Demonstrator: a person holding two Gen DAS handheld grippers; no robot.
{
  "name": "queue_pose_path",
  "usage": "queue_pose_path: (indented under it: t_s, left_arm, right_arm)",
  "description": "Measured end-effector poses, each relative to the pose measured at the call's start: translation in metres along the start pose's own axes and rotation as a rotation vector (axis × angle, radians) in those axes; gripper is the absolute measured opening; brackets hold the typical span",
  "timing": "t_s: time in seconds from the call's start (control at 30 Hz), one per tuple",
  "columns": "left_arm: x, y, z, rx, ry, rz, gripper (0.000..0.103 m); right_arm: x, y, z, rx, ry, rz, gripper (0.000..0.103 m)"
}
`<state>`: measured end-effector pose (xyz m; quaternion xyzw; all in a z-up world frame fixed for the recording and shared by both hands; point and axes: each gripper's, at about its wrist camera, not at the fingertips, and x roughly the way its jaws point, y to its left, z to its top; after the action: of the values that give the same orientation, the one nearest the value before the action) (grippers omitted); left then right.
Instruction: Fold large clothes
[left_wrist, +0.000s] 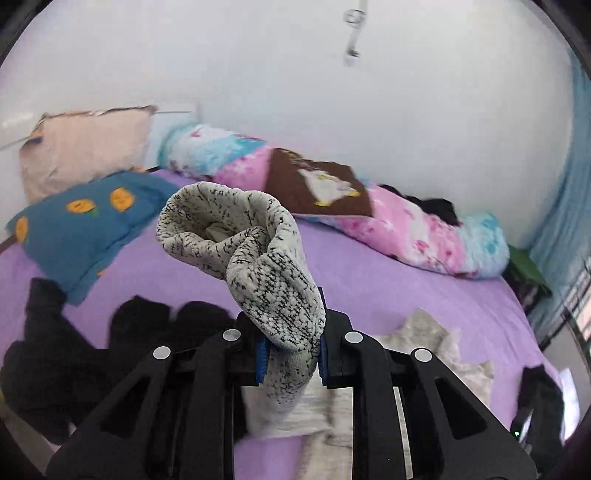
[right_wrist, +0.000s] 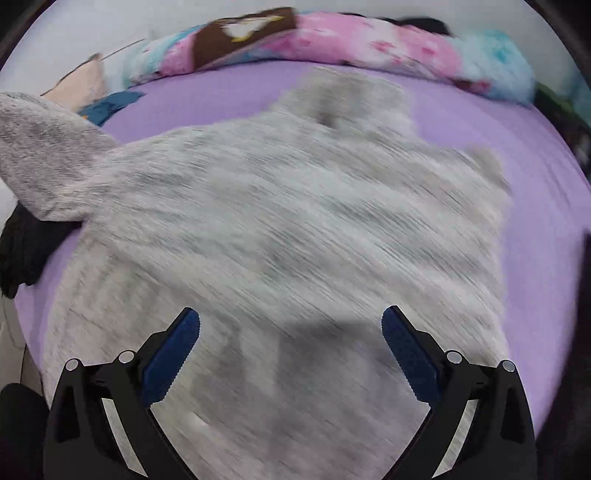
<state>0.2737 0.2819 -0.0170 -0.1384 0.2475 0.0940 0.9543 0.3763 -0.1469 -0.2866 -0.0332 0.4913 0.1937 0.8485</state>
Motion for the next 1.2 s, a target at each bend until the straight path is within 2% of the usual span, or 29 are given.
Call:
queue_pose_path:
  t_s: [0.23,0.37,0.43,0.6,0.77,0.87,1.0,1.07,1.2]
  left_arm:
    - [0.019,-0.103,-0.018,0.098,0.039,-0.062,0.019]
    - [0.033,-0.146,-0.034,0.151,0.057,-0.075,0.019]
    - [0.043,-0.166,-0.044,0.161,0.079,-0.078,0.019]
    - [0.055,-0.208,-0.053,0.162,0.089,-0.127,0.019]
    - [0.055,-0.269,-0.062,0.230,0.068,-0.188,0.019]
    - [0.068,-0.307,-0.080,0.264,0.086,-0.214,0.019]
    - [0.102,-0.349,-0.123,0.294,0.162,-0.228,0.019]
    - [0.120,-0.366,-0.147,0.321,0.192,-0.215,0.019]
    - [0.158,-0.393,-0.209,0.431,0.237,-0.151,0.019]
  right_arm:
    - [-0.020,-0.064,-0.039,0.078,-0.001,-0.062,0.097]
    - [0.006,-0.073,-0.052,0.023,0.049,-0.089,0.098]
    - [0.022,-0.071,-0.059,0.000,0.040,-0.097,0.098]
    - [0.030,-0.076,-0.058,0.002,0.039,-0.065,0.098]
    - [0.022,-0.084,-0.059,0.038,0.009,-0.018,0.098]
    - [0.006,-0.106,-0.056,0.157,-0.021,0.108,0.098]
    - [-0.010,-0.136,-0.055,0.311,-0.073,0.242,0.097]
    - [-0.015,-0.144,-0.054,0.330,-0.083,0.243,0.097]
    - [-0.033,-0.155,-0.049,0.312,-0.116,0.142,0.097]
